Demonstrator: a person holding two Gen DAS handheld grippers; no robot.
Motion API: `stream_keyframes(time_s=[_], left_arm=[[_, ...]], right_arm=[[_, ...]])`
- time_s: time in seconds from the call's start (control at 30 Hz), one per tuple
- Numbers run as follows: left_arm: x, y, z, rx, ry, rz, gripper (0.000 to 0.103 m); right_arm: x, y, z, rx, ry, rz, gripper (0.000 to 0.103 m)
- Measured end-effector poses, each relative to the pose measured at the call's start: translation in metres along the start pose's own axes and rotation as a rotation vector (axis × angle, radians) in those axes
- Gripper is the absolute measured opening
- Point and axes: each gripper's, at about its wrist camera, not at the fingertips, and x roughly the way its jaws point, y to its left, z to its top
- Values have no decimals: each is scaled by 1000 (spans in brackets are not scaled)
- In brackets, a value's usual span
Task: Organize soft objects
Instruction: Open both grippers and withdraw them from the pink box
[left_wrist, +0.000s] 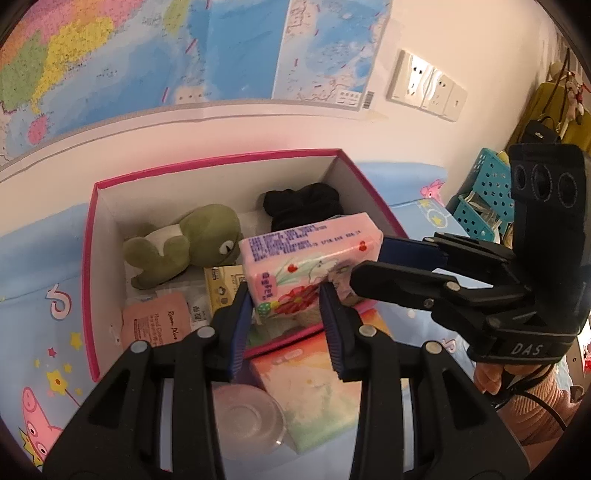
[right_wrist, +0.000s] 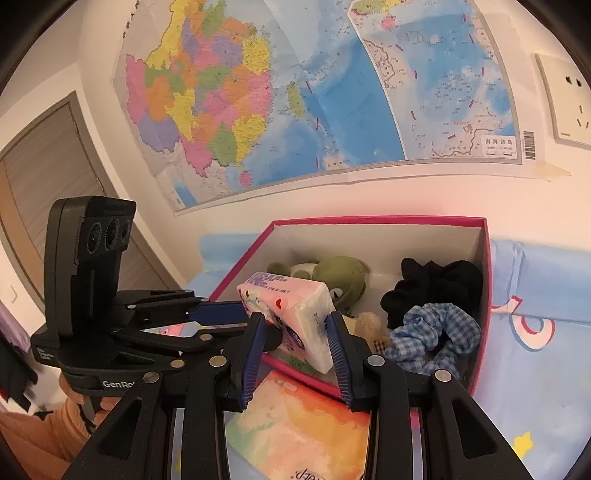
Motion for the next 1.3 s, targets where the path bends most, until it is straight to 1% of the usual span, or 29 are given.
stream_keyframes(time_s=[0.2, 0.3, 0.37, 0.47, 0.53, 0.6, 0.67, 0.73, 0.8, 0.83, 0.87, 0.9, 0.93, 0.97, 1.03, 1.07, 1.13, 1.2, 1.27, 1.3], left_arm=[[14, 12, 8, -28, 31, 17, 38], [20, 21, 14, -57, 45, 34, 38], [23, 28, 17, -82, 52, 27, 38], [23, 34, 19, -104, 44, 41, 38], [20, 36, 17, -106, 31, 58, 38], [13, 37, 13, -99, 7, 78, 42], [3, 35, 7, -89, -29, 108, 57], [-8, 34, 0, -77, -72, 131, 66], [-23, 33, -10, -82, -120, 152, 70], [-29, 33, -14, -85, -138, 158, 77], [-37, 33, -19, -90, -164, 172, 88], [-44, 33, -24, -95, -187, 186, 92], [-54, 33, -32, -98, -214, 200, 100], [-61, 32, -38, -99, -232, 213, 103], [-69, 30, -51, -108, -242, 234, 103], [-71, 30, -59, -117, -236, 248, 103], [-71, 31, -72, -132, -217, 285, 103], [-70, 30, -85, -140, -209, 328, 103], [-71, 28, -96, -148, -210, 350, 103], [-71, 28, -101, -157, -208, 355, 103]], right_arm=[[18, -9, 8, 27, 20, -13, 35], [28, -13, 10, 38, 37, -20, 37], [34, -14, 11, 37, 45, -36, 37], [40, -17, 14, 42, 51, -53, 37], [40, -19, 14, 46, 45, -66, 39], [35, -19, 13, 45, 36, -73, 40], [31, -18, 10, 41, 32, -84, 40], [23, -15, 7, 20, 22, -101, 45], [12, -9, 1, -7, -1, -123, 58], [6, -6, -2, -19, -10, -130, 61], [0, -3, -6, -32, -23, -141, 69], [-8, 2, -11, -50, -40, -159, 78], [-13, 6, -15, -66, -50, -168, 82], [-19, 11, -21, -86, -59, -176, 84], [-29, 19, -33, -117, -73, -203, 86], [-32, 23, -38, -121, -77, -219, 88], [-38, 28, -52, -125, -89, -239, 90], [-42, 35, -66, -133, -94, -261, 97], [-43, 40, -77, -140, -89, -276, 101], [-43, 42, -81, -143, -84, -276, 101]])
